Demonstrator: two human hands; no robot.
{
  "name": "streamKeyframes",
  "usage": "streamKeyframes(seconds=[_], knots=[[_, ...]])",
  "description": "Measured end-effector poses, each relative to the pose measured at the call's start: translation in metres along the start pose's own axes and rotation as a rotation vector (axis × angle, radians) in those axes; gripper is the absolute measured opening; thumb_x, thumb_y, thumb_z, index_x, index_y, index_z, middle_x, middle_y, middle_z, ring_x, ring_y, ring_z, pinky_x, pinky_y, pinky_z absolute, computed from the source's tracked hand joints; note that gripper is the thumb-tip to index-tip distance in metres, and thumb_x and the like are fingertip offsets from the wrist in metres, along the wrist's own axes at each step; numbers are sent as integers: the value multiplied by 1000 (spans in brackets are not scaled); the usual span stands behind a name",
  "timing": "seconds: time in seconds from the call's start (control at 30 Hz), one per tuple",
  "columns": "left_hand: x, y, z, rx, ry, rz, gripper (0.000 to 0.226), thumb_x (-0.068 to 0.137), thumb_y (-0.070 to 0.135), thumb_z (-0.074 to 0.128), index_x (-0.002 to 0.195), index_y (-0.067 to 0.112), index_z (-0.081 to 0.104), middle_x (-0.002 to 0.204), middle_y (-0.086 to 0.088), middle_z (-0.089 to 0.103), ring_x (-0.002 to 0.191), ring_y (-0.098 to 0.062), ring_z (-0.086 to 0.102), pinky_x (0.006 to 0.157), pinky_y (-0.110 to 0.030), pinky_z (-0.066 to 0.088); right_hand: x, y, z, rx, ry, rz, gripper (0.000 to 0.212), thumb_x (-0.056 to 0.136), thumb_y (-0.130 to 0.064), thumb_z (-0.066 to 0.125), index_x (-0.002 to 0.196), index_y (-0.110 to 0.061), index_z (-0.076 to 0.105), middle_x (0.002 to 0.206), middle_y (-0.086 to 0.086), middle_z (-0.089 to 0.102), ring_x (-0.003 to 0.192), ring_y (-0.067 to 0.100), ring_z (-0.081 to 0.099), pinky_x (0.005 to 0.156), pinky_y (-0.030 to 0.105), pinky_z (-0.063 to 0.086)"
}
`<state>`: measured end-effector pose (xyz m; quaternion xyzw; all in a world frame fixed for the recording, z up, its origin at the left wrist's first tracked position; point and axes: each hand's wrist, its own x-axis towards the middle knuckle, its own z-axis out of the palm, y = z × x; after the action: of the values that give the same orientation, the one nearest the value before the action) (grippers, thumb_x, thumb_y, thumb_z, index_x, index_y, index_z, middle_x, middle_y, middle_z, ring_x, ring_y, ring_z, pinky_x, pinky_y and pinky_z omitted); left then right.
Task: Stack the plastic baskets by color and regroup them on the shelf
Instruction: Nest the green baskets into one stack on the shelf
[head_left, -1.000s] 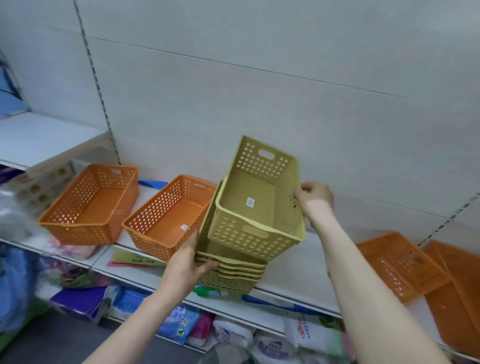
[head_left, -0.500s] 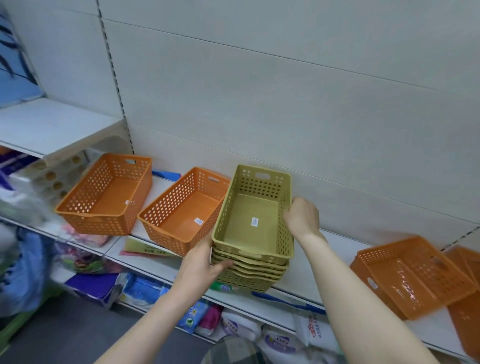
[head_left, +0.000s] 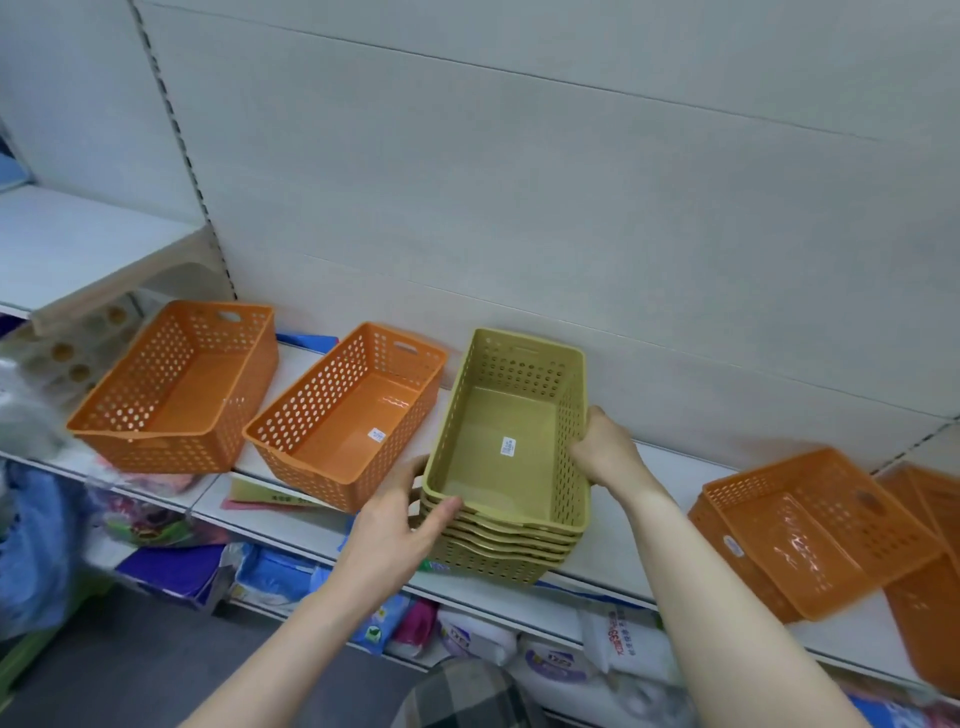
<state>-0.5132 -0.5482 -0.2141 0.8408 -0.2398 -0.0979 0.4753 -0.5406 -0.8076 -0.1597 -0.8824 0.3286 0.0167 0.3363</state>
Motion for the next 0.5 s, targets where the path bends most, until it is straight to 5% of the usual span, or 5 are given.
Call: streamKeyframes(seconds=[0.13,0.23,0.37,0.5], knots=[[9,9,22,-43,-205,31,77,83,70,49,148,32,30,146,15,46,125,-1,51,100,-34,50,12,23,-20,-129,49,33,28,93,-20,47,120,-13,52,111,11,64,101,34,60,75,33,44],[18,22,42,-6,-290,110,64,92,62,41,149,39,22,153,18,34,135,0,41,109,-34,39,22,36,-32,-215,129,5,34,92,-6,41,121,-17,54,104,8,65,88,30,58,72,33,44],[41,30,61,201,-249,173,74,97,48,43,156,22,5,164,5,-1,148,-6,8,119,-22,15,34,45,-45,-275,192,-94,37,95,-11,44,129,-23,56,105,10,69,88,30,61,74,36,51],[60,33,72,261,-85,285,74,94,40,53,153,12,18,164,1,-4,146,-3,6,115,-24,23,42,50,-54,-418,185,-61,40,95,-10,47,134,-19,52,108,10,66,94,31,60,75,35,48]])
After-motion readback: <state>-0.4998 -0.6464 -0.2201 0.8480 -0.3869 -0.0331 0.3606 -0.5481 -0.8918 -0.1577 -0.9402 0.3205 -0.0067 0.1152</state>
